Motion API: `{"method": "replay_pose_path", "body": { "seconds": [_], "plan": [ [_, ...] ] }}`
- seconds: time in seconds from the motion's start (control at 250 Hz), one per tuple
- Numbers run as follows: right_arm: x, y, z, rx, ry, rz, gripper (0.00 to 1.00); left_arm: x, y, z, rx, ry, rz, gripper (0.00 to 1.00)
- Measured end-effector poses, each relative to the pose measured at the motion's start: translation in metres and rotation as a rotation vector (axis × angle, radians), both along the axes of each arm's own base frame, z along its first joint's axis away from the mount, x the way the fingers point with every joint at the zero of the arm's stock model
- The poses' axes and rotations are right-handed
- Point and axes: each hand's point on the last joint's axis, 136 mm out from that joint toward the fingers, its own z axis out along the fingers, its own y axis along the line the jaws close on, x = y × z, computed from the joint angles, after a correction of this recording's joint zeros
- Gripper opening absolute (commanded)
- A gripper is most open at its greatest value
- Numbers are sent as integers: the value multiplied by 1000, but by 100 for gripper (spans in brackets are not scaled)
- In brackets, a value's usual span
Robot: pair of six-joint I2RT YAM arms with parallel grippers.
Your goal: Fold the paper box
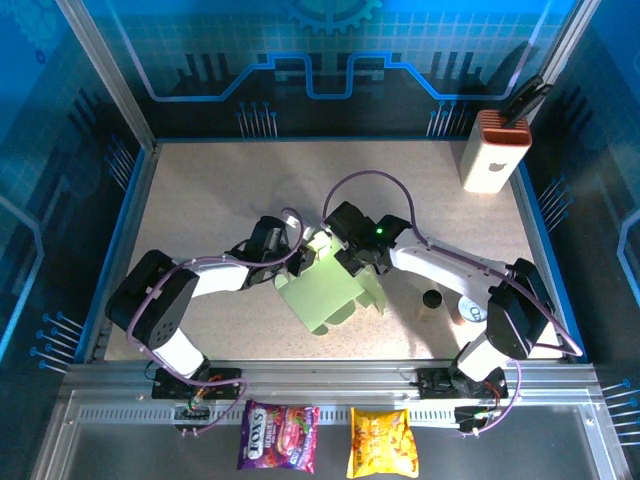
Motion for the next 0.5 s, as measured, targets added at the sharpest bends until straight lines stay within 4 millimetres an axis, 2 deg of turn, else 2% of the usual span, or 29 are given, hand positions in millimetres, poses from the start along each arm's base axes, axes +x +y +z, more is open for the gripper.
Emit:
{"method": "replay_pose_path", "body": {
  "seconds": [0.168,0.416,0.499],
  "plan": [
    [0,1,-1,9,7,1,8,1,-2,-4,-9,6,-2,13],
    [-2,3,-2,30,27,9,23,1,-3,-6,-12,9,-8,12],
    [-2,5,0,41,33,11,25,0,-3,-7,-10,12,-8,11]
  ]
}}
